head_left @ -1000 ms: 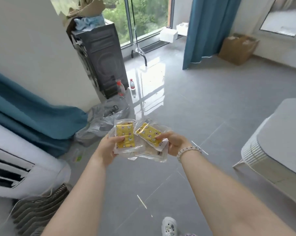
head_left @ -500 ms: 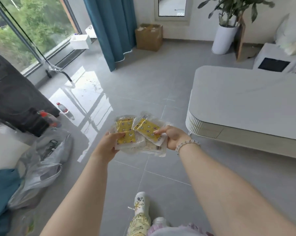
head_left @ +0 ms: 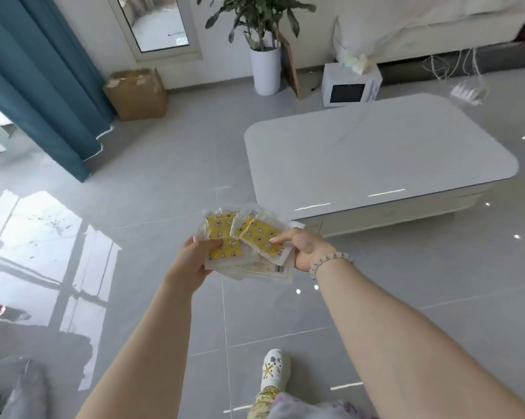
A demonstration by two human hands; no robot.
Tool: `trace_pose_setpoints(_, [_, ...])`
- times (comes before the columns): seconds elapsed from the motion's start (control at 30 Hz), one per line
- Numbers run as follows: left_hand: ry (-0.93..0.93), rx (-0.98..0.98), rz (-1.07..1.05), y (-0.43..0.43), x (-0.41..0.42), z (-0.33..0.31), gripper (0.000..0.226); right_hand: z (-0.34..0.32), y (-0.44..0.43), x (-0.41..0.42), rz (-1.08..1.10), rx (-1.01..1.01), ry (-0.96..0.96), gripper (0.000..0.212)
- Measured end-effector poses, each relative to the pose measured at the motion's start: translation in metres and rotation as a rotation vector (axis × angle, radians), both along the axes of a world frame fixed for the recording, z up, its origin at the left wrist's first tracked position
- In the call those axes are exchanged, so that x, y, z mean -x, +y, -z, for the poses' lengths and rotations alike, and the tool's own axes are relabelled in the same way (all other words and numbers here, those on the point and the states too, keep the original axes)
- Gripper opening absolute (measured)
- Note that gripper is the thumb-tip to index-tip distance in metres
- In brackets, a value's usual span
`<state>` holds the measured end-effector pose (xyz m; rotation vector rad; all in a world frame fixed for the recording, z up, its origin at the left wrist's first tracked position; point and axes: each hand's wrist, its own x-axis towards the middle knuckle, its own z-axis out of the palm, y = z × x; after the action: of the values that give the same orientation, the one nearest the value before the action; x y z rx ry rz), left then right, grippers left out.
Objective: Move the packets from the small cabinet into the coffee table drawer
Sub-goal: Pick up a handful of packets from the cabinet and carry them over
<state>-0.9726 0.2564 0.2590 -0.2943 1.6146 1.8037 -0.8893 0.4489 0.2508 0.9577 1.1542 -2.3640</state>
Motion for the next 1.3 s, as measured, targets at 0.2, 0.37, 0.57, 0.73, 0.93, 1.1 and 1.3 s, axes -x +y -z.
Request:
trace_pose_setpoints(0.2, [-0.001,0.001,0.178,0.060,0.042,0.003,0.034,0.005,0.045,0.021,0.160,-0.052,-0.024,0.023])
trace_pose_setpoints(0.37, [-0.026,0.010,0.315,0.105,0.067,0.014,0.035,0.022,0.080,0.029,0.277,-0.112,-0.159,0.017])
trace_pose_setpoints(0.57, [-0.030,0.004,0.461,0.160,0.091,0.013,0.036,0.023,0.117,0.028,0.395,-0.075,-0.158,0.010])
trace_pose_setpoints(0.73, [-0.053,-0.003,0.505,0.213,0.085,0.012,0.032,0.017,0.152,0.005,0.496,-0.030,-0.132,0.013])
trace_pose_setpoints(0.93, [-0.081,0.010,0.566,0.277,0.066,0.020,0.036,0.017,0.199,-0.029,0.578,0.029,-0.142,0.012])
trace_pose_setpoints(1.1, [-0.080,0.014,0.597,0.342,0.043,0.019,0.034,0.016,0.257,-0.057,0.568,0.024,-0.146,0.012])
trace_pose_setpoints(1.3, [-0.065,-0.009,0.641,0.424,0.020,0.010,0.039,0.007,0.331,-0.083,0.640,0.006,-0.090,0.015])
